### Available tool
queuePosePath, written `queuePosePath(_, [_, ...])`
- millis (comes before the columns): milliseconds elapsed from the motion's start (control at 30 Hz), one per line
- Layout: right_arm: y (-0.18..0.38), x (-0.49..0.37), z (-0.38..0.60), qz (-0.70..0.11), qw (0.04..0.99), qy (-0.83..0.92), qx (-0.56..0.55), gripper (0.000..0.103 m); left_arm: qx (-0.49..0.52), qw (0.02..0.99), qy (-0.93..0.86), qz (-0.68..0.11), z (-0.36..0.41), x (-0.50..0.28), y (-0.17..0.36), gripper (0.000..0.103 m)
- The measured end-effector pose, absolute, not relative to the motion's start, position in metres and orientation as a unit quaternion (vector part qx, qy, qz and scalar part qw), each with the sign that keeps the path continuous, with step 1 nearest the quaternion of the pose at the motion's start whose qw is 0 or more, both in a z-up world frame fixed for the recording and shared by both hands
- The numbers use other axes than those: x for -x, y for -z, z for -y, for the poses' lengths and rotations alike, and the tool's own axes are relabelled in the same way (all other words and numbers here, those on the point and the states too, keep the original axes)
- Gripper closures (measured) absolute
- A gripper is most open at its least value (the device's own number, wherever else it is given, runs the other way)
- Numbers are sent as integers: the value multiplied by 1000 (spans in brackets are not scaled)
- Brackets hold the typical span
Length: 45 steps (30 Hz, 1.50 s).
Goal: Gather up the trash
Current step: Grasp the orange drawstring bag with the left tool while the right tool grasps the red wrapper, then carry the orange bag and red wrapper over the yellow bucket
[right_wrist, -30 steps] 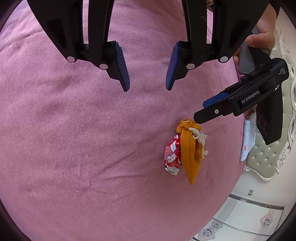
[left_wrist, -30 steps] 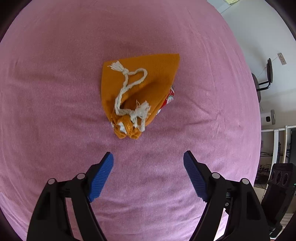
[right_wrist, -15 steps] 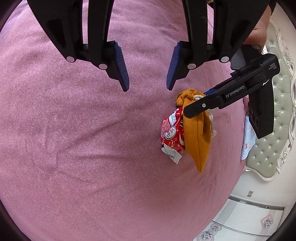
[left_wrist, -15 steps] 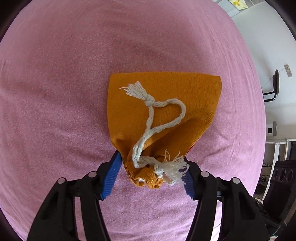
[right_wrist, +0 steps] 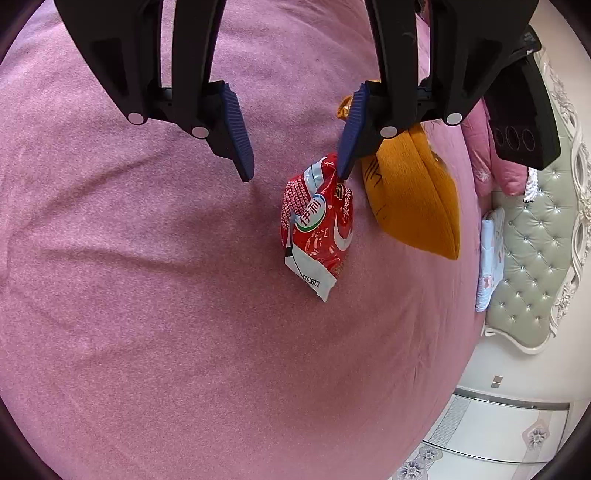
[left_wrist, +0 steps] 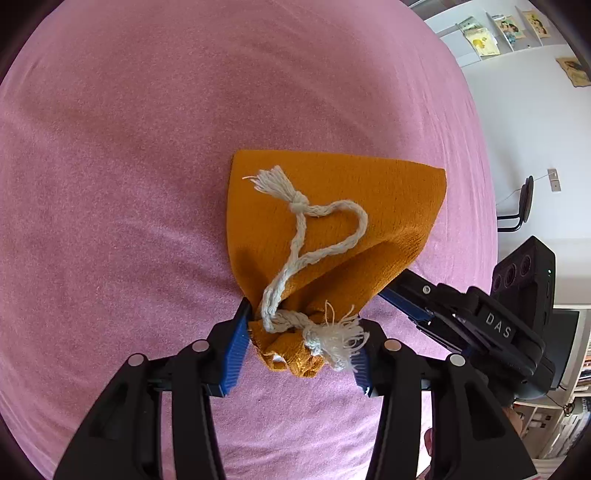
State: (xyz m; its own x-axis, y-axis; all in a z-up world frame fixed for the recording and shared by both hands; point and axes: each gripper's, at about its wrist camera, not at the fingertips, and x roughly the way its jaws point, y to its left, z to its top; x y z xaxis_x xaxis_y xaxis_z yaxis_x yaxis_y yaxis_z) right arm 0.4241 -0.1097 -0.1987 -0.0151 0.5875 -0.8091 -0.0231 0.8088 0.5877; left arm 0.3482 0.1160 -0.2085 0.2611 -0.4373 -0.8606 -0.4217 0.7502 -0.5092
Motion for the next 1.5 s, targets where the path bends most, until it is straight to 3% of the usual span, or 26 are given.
queuePosePath(200, [205, -433, 103, -681, 653, -225, -244, 51, 388, 700, 0, -600, -137, -332, 210, 55])
queuePosePath(367, [213, -441, 81, -691, 649, -207, -242, 60, 387, 700, -4, -600, -136, -330, 209, 55])
queuePosePath(467, [212, -442, 80, -685, 650, -206, -257, 75, 393, 698, -7, -599, -138, -329, 209, 55])
queuePosePath(533, [210, -439, 85, -682, 655, -203, -253, 78, 396, 697, -8, -598, -134, -330, 208, 55])
queuePosePath(767, [189, -398, 102, -676, 670, -212, -222, 79, 410, 686, -6, -601, -129, -311, 205, 55])
queuePosePath(1067, [147, -299, 127, -670, 699, -221, -118, 78, 416, 660, 16, -626, -90, -231, 193, 56])
queuePosePath(1500, [91, -154, 214, -654, 726, -175, -121, 78, 363, 659, 82, -654, -18, -117, 149, 55])
